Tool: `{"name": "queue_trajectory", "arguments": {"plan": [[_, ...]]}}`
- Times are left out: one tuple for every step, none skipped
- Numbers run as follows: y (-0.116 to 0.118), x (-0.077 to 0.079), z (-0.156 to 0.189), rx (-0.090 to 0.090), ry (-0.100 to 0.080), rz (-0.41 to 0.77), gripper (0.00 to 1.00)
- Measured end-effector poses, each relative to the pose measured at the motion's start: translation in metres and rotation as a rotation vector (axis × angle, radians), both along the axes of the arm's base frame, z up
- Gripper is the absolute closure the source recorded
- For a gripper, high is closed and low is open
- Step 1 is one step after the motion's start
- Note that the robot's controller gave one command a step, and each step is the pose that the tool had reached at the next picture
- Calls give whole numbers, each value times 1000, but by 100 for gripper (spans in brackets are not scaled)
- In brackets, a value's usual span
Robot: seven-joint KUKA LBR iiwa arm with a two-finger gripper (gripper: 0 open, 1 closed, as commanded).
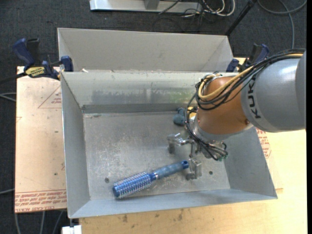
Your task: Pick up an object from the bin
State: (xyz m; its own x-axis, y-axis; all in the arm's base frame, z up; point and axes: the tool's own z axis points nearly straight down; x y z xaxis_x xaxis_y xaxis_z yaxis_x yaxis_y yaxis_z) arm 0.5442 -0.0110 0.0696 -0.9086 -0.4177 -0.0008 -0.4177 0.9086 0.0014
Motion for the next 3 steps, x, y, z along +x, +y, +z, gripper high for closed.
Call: {"name": "queue_trajectory", "arguments": {"plan": [[40,-28,0,2,3,-83,0],[38,-26,0,0,0,-84,100],[25,-21,168,0,-12,-130,100]]}}
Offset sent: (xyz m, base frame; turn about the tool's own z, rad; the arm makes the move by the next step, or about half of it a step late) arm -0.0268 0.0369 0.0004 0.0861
